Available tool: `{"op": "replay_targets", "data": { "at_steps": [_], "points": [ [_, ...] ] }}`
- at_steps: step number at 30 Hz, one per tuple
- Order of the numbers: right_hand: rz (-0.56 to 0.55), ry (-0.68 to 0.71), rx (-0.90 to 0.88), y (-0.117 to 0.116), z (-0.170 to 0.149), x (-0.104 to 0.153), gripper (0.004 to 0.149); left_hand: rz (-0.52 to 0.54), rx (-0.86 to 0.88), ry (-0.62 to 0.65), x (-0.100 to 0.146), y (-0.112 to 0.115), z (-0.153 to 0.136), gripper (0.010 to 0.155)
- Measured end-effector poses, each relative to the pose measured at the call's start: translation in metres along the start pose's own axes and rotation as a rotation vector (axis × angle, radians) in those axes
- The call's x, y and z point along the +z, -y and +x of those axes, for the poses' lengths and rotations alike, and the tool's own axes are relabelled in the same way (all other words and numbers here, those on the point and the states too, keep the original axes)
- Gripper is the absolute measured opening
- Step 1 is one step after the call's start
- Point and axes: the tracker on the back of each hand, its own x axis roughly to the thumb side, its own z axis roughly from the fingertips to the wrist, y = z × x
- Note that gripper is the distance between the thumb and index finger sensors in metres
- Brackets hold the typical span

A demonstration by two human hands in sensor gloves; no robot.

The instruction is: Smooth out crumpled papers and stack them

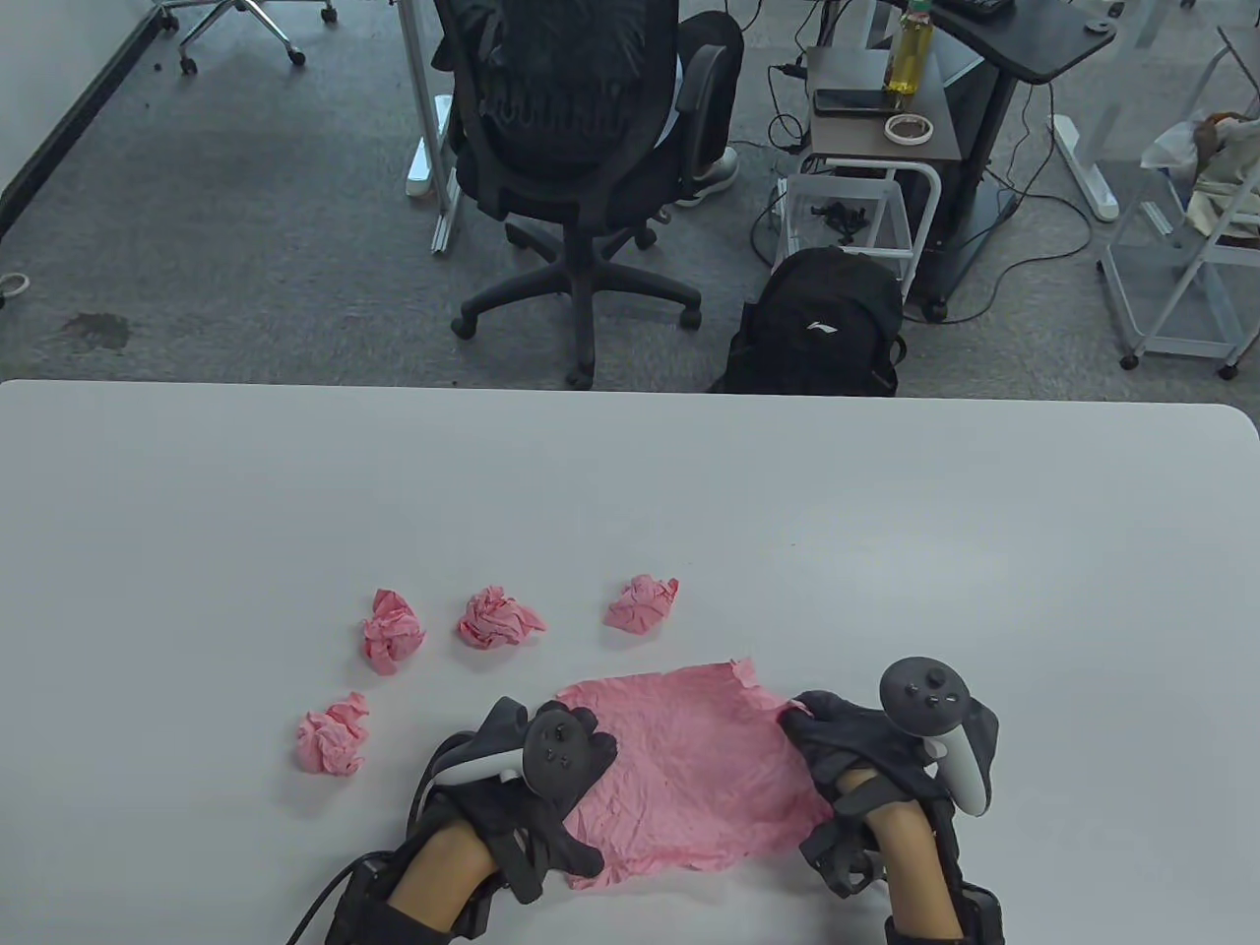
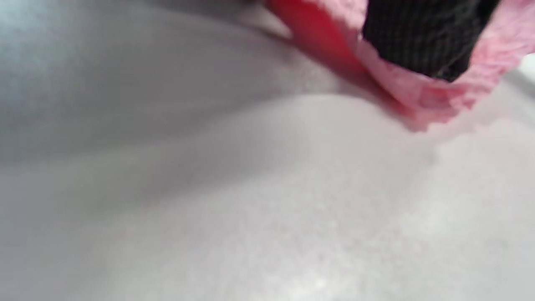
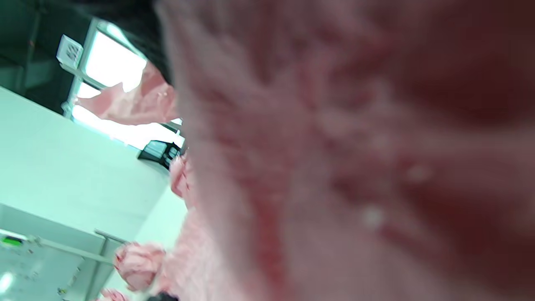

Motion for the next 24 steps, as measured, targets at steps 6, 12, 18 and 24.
{"op": "replay_targets", "data": {
  "at_steps": [6, 12, 18, 24],
  "points": [
    [-0.158, 0.123, -0.239, 0.046, 0.002, 0.018, 0.040, 0.188, 0.033, 0.010, 0.015, -0.016, -0.002, 0.100],
    [-0.654, 0.087, -0.518, 0.072, -0.028, 0.021, 0.041, 0.222, 0.048, 0.002, 0.016, -0.017, -0.005, 0.094],
    [-0.690, -0.204, -0.218, 0.081, -0.063, 0.017, 0.042, 0.228, 0.054, -0.013, 0.015, -0.017, -0.008, 0.093],
    [-0.636, -0.315, 0.142, 0.081, -0.053, 0.026, 0.077, 0.257, 0.048, -0.023, 0.018, -0.019, -0.009, 0.091]
  ]
}}
